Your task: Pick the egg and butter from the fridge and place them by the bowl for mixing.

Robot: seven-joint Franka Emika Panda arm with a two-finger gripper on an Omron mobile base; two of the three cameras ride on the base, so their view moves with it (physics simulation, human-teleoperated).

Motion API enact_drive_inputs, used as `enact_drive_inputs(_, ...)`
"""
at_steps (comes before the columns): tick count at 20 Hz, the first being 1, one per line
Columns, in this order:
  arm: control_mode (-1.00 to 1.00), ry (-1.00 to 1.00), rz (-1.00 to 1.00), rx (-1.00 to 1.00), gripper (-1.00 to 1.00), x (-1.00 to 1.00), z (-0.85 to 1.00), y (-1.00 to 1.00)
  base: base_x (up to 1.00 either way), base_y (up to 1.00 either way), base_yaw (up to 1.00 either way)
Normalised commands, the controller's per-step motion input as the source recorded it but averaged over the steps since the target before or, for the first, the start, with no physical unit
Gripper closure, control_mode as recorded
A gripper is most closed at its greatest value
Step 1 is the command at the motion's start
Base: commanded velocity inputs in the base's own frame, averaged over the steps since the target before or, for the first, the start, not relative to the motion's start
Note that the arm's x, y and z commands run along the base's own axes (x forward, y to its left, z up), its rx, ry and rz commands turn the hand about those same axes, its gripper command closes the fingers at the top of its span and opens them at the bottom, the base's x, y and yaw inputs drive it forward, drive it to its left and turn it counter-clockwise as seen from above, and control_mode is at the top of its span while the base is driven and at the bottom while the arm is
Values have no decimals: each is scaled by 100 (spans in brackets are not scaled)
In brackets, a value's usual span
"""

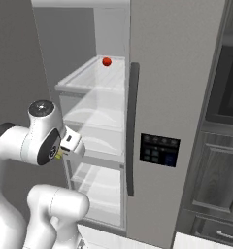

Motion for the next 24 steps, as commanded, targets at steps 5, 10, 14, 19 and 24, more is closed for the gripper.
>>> enact_drive_inputs(5, 100, 0, 0, 0, 100, 0, 0, 0, -24, -45, 14)
enact_drive_inputs(10, 100, 0, 0, 0, 100, 0, 0, 0, -50, -59, 46)
enact_drive_inputs(14, 100, 0, 0, 0, 100, 0, 0, 0, -53, -47, 62)
enact_drive_inputs(19, 100, 0, 0, 0, 100, 0, 0, 0, -57, -40, 62)
enact_drive_inputs(24, 100, 0, 0, 0, 100, 0, 0, 0, -55, -14, 72)
